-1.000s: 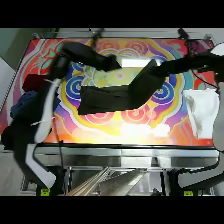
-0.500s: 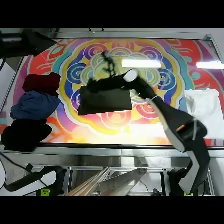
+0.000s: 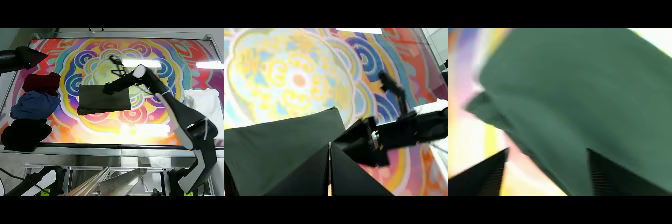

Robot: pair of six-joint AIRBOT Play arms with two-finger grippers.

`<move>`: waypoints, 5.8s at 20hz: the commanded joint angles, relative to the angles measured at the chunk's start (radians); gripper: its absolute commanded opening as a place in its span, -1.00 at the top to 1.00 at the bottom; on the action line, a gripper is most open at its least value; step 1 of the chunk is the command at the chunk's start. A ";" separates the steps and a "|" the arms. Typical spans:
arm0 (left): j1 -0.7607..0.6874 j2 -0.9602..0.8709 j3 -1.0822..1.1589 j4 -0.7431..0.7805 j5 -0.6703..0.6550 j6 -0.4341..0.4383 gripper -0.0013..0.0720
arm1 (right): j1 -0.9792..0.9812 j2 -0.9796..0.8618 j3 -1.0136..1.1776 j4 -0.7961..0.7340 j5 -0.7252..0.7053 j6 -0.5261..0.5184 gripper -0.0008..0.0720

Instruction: Fold the shirts.

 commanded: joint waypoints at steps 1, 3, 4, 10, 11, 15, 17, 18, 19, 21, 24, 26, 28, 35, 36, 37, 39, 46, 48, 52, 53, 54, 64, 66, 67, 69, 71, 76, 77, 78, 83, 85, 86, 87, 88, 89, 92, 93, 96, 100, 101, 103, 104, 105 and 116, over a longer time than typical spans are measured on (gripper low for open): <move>0.004 0.006 -0.014 -0.001 -0.005 0.009 0.90 | -0.178 0.006 -0.006 -0.142 0.113 0.164 -0.79; 0.004 0.006 -0.014 -0.001 -0.005 0.009 0.90 | -0.230 -0.043 -0.006 -0.117 0.118 0.175 -0.79; 0.004 0.006 -0.014 -0.001 -0.005 0.009 0.90 | -0.242 -0.076 -0.006 -0.113 0.117 0.175 -0.79; 0.004 0.005 -0.014 0.008 -0.005 0.017 0.90 | -0.238 -0.247 -0.006 0.125 0.110 0.101 -0.79; 0.004 0.005 -0.014 0.008 -0.006 0.030 0.90 | -0.231 -0.265 -0.006 0.198 0.110 0.072 -0.79; 0.004 0.005 -0.014 0.008 -0.015 0.037 0.90 | -0.193 -0.301 -0.005 0.347 0.109 0.000 -0.52; 0.004 0.003 -0.015 0.008 -0.015 0.037 0.90 | -0.180 -0.303 -0.005 0.407 0.113 -0.041 0.22; 0.004 0.003 -0.015 0.007 -0.015 0.037 0.90 | -0.180 -0.300 0.000 0.452 0.123 -0.066 0.70; 0.004 0.003 -0.015 0.007 -0.014 0.037 0.90 | -0.180 -0.291 0.010 0.467 0.131 -0.082 0.91; 0.004 0.003 -0.015 0.008 -0.012 0.037 0.90 | -0.189 -0.233 0.028 0.446 0.115 -0.079 0.90; 0.004 0.003 -0.015 0.008 -0.011 0.037 0.90 | -0.251 -0.079 0.035 0.286 0.021 0.052 0.91; 0.004 0.003 -0.015 0.008 -0.012 0.036 0.90 | -0.325 0.023 0.035 0.103 -0.012 0.175 0.91; 0.004 0.003 -0.015 0.008 -0.012 0.037 0.90 | -0.397 0.109 0.035 -0.087 -0.036 0.280 0.91; 0.004 0.003 -0.015 0.007 -0.012 0.035 0.90 | -0.723 0.272 0.035 -0.238 -0.007 0.505 0.91; 0.004 0.003 -0.015 0.007 -0.012 0.035 0.90 | -0.768 0.291 0.035 -0.239 0.022 0.536 0.91; 0.004 0.003 -0.015 0.008 -0.012 0.035 0.90 | -0.804 0.307 0.034 -0.243 0.050 0.573 0.91; 0.004 0.003 -0.015 0.008 -0.012 0.035 0.90 | -0.872 0.323 0.034 -0.244 0.113 0.631 0.91; 0.004 0.003 -0.015 0.008 -0.011 0.035 0.90 | -1.014 0.373 0.031 -0.348 0.249 0.679 0.91; 0.004 0.003 -0.015 0.008 -0.012 0.035 0.90 | -1.050 0.380 0.033 -0.306 0.249 0.595 0.91; 0.004 0.003 -0.015 0.008 -0.011 0.035 0.90 | -1.085 0.384 0.032 -0.286 0.284 0.524 0.91; 0.004 0.003 -0.015 0.008 -0.011 0.035 0.90 | -1.093 0.389 0.032 -0.286 0.297 0.524 0.91; 0.004 0.003 -0.015 0.008 -0.011 0.035 0.90 | -1.101 0.398 0.032 -0.286 0.302 0.524 0.91; 0.004 -0.064 -0.015 0.005 0.067 0.035 0.90 | -1.110 0.443 -0.194 -0.522 0.444 0.525 0.91; 0.004 -0.067 -0.014 0.005 0.083 0.035 0.90 | -1.111 0.443 -0.298 -0.619 0.442 0.525 0.91; 0.004 -0.067 -0.014 0.004 0.082 0.035 0.90 | -1.111 0.443 -0.350 -0.635 0.437 0.525 0.91; 0.004 -0.067 -0.014 0.004 0.082 0.035 0.90 | -1.111 0.443 -0.463 -0.634 0.402 0.559 0.89; 0.004 -0.067 -0.014 0.004 0.080 0.026 0.90 | -1.112 0.436 -0.536 -0.635 0.368 0.598 0.58; 0.004 -0.067 -0.014 0.004 0.095 0.027 0.90 | -1.119 0.428 -0.457 -0.637 0.544 0.592 -0.95; 0.004 -0.067 -0.014 0.003 0.090 0.027 0.90 | -1.118 0.428 -0.417 -0.634 0.578 0.592 -0.95; 0.004 -0.067 -0.014 0.003 0.090 0.026 0.90 | -1.116 0.428 -0.365 -0.629 0.608 0.597 -0.95; 0.004 -0.067 -0.014 0.003 0.125 0.027 0.90 | -1.123 0.428 -0.095 -0.614 0.703 0.622 -0.95; 0.004 -0.067 -0.013 0.002 0.124 0.027 0.90 | -1.106 0.428 -0.045 -0.496 0.691 0.622 -0.95; 0.004 -0.067 -0.012 -0.002 0.124 0.027 0.90 | -1.095 0.428 -0.043 -0.407 0.675 0.622 -0.95; 0.004 -0.066 -0.011 -0.005 0.122 0.027 0.90 | -1.079 0.425 -0.043 -0.327 0.662 0.621 -0.90; 0.004 -0.067 -0.004 -0.003 0.119 0.027 0.90 | -1.056 0.422 -0.043 -0.264 0.654 0.616 0.04; 0.004 -0.067 0.011 -0.002 0.119 0.027 0.90 | -1.030 0.423 -0.043 -0.235 0.632 0.598 0.87; 0.004 -0.064 0.080 -0.001 0.136 0.023 0.90 | -0.924 0.433 -0.045 -0.224 0.607 0.562 0.91; 0.004 -0.053 0.086 0.000 0.138 0.019 0.90 | -0.876 0.448 -0.056 -0.225 0.605 0.531 0.91; 0.004 0.043 -0.039 -0.001 0.141 0.016 0.90 | -0.705 0.577 -0.217 -0.225 0.494 0.465 0.91; 0.004 0.276 -0.448 0.004 0.150 0.016 0.90 | -0.442 0.851 -0.665 -0.225 0.285 0.359 0.91; 0.004 0.333 -0.558 0.007 0.141 0.016 0.90 | -0.383 0.912 -0.785 -0.224 0.245 0.355 0.91; 0.004 0.414 -0.723 0.006 0.135 0.016 0.90 | -0.325 0.978 -0.930 -0.204 0.214 0.317 0.91; 0.004 0.441 -0.777 0.006 0.134 0.006 0.90 | -0.325 0.979 -0.953 -0.182 0.218 0.281 0.91; 0.004 0.462 -0.808 0.004 0.133 -0.004 0.90 | -0.325 0.975 -0.961 -0.172 0.217 0.265 0.91; 0.004 0.542 -0.863 0.006 0.124 -0.010 0.90 | -0.325 0.969 -0.962 -0.169 0.224 0.293 0.91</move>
